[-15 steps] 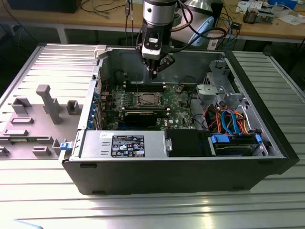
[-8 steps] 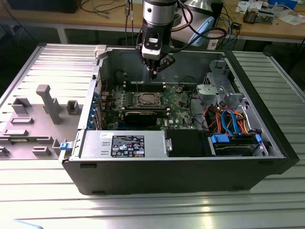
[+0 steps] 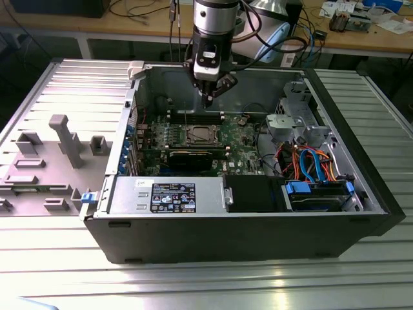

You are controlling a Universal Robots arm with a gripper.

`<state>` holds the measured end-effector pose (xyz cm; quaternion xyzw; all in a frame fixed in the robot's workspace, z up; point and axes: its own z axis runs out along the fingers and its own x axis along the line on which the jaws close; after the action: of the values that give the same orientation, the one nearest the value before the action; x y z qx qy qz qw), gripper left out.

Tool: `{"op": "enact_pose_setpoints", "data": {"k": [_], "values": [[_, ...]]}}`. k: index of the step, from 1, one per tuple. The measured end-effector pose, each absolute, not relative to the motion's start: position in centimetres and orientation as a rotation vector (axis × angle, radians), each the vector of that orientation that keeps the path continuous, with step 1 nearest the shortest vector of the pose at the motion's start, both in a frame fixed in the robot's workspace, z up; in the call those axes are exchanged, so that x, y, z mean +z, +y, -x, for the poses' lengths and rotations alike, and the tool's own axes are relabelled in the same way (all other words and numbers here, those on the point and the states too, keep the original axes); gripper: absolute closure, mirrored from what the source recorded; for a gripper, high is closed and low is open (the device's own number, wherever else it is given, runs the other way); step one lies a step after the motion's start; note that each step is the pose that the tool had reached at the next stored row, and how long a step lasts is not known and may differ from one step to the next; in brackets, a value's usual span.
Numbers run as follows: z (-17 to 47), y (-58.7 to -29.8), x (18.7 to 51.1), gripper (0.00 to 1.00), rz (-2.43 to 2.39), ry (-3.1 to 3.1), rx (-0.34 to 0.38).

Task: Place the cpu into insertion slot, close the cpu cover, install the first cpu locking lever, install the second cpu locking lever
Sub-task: 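Install the first cpu locking lever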

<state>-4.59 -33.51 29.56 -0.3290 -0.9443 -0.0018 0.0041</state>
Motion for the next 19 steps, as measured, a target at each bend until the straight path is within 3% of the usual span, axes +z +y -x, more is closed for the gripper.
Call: {"op": "enact_pose_setpoints", "data": {"k": [19], "values": [[4.59,-33.49,29.56,0.89,0.55,-3.084,-0.004]]}}
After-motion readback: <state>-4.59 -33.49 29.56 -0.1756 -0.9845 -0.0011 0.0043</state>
